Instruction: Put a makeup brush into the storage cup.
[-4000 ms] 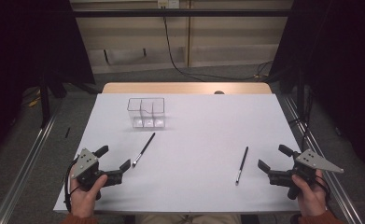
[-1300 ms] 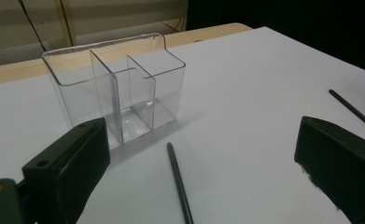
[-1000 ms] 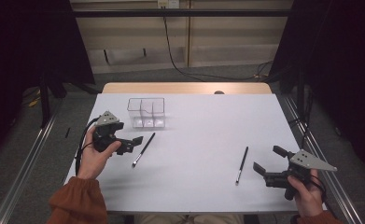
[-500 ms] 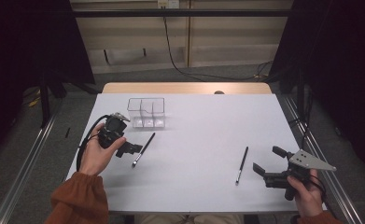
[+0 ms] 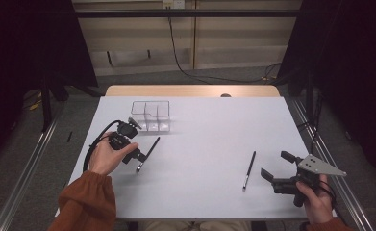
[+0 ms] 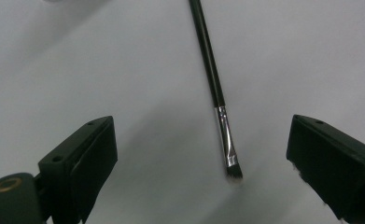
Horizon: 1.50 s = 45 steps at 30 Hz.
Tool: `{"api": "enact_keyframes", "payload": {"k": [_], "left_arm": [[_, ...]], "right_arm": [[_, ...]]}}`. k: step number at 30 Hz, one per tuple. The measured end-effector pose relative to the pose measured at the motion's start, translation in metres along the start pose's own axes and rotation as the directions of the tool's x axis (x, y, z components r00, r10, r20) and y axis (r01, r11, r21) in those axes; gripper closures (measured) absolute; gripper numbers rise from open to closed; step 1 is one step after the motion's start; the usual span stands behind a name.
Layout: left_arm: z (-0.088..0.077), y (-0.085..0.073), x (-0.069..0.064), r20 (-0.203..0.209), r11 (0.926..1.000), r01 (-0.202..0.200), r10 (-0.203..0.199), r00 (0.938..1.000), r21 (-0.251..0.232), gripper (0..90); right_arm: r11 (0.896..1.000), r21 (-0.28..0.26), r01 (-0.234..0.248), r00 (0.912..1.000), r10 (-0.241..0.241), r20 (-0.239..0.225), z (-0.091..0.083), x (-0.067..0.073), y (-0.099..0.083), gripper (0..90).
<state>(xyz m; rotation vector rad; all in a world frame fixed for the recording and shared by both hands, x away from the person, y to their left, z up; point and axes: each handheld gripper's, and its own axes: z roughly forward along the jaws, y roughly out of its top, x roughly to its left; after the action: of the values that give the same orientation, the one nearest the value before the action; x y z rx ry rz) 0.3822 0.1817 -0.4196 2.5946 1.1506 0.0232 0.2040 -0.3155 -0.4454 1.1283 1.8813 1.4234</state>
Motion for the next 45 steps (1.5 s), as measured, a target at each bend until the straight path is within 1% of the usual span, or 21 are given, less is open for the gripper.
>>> {"api": "enact_keyframes", "payload": {"k": [2,3,4,6,9,11,14,16,22,23,24,25,26,29,32,33,34,36,38,41,45], "left_arm": [[0.002,0.002,-0.001,-0.007,0.9997,0.004,-0.004,1.0,0.023,8.8],[0.002,0.003,-0.002,-0.028,0.9999,0.002,-0.002,0.9996,0.012,8.8],[0.003,0.004,-0.004,-0.043,0.9999,-0.005,0.006,0.9991,0.016,8.8],[0.004,0.005,-0.004,-0.032,0.9999,-0.006,0.007,0.9995,0.015,9.0],[0.009,0.007,-0.003,-0.036,0.9994,0.002,0.0,0.9994,0.036,9.1],[0.012,0.008,-0.003,-0.024,0.9985,-0.002,0.003,0.9997,0.054,7.6],[0.019,0.011,-0.003,-0.042,0.9968,0.015,-0.012,0.999,0.078,5.9],[0.022,0.012,-0.003,-0.033,0.9953,0.009,-0.005,0.9994,0.096,9.4],[0.027,0.013,-0.006,-0.043,0.9929,0.0,0.005,0.9991,0.119,24.7],[0.028,0.014,-0.007,-0.043,0.993,0.006,-0.001,0.9991,0.118,25.8],[0.029,0.014,-0.007,-0.04,0.9927,0.016,-0.011,0.9991,0.12,30.2],[0.029,0.014,-0.008,-0.032,0.9928,0.016,-0.012,0.9994,0.119,30.2],[0.03,0.015,-0.009,-0.023,0.9925,0.011,-0.009,0.9997,0.122,32.9],[0.032,0.015,-0.011,-0.023,0.9914,0.018,-0.016,0.9996,0.13,38.8],[0.031,0.015,-0.012,-0.036,0.9923,0.037,-0.033,0.9988,0.118,42.3],[0.032,0.014,-0.012,-0.047,0.9922,0.039,-0.033,0.9983,0.118,44.5],[0.032,0.014,-0.013,-0.055,0.9923,0.043,-0.036,0.9978,0.117,49.4],[0.032,0.014,-0.014,-0.085,0.9919,0.048,-0.038,0.9956,0.118,51.8],[0.033,0.014,-0.016,-0.102,0.9914,0.052,-0.039,0.994,0.12,53.7],[0.033,0.015,-0.018,-0.112,0.9898,0.06,-0.045,0.9926,0.129,55.0],[0.034,0.018,-0.019,-0.103,0.9871,0.053,-0.037,0.9939,0.151,59.5]], "right_arm": [[1.0,0.002,0.001,1.0,-0.001,-0.001,0.0,0.0,0.0,0.0],[1.0,0.002,0.001,1.0,-0.001,-0.001,0.0,0.0,0.0,0.0],[1.0,0.004,0.0,1.0,0.0,0.0,0.0,0.0,0.0,0.0],[1.0,0.003,-0.001,1.0,0.001,0.0,0.0,0.0,0.0,0.0],[1.0,0.004,-0.002,1.0,0.002,0.0,0.0,0.0,0.0,0.0],[1.0,0.006,0.001,1.0,-0.001,0.002,0.0,0.0,0.0,0.0],[1.0,0.008,0.003,0.9999,-0.003,0.011,0.0,0.0,0.0,0.0],[1.0,0.008,-0.001,1.0,0.001,0.01,0.0,0.0,0.0,0.0],[1.0,0.013,0.001,1.0,-0.001,0.008,0.0,0.0,-0.001,0.0],[1.0,0.013,0.002,1.0,-0.002,0.008,0.0,0.0,-0.001,0.0],[1.0,0.013,-0.001,1.0,0.001,0.009,0.0,0.0,-0.001,0.0],[1.0,0.013,-0.001,1.0,0.001,0.009,0.0,0.0,-0.001,0.0],[1.0,0.013,-0.001,1.0,0.001,0.009,0.0,0.0,-0.001,0.0],[1.0,0.014,0.003,1.0,-0.003,0.007,0.0,0.0,-0.001,0.0],[1.0,0.013,-0.001,1.0,0.001,0.007,0.0,0.0,-0.001,0.0],[1.0,0.013,-0.001,1.0,0.001,0.006,0.0,0.0,-0.001,0.0],[1.0,0.014,-0.001,1.0,0.0,0.007,0.0,0.0,-0.001,0.0],[1.0,0.015,0.0,1.0,0.0,0.006,0.0,0.0,-0.001,0.0],[1.0,0.016,0.003,1.0,-0.003,0.006,0.0,0.0,-0.001,0.0],[1.0,0.017,0.005,1.0,-0.005,0.004,0.0,0.0,-0.001,0.0],[1.0,0.018,0.003,1.0,-0.003,0.004,0.0,0.0,-0.001,0.0]]}}
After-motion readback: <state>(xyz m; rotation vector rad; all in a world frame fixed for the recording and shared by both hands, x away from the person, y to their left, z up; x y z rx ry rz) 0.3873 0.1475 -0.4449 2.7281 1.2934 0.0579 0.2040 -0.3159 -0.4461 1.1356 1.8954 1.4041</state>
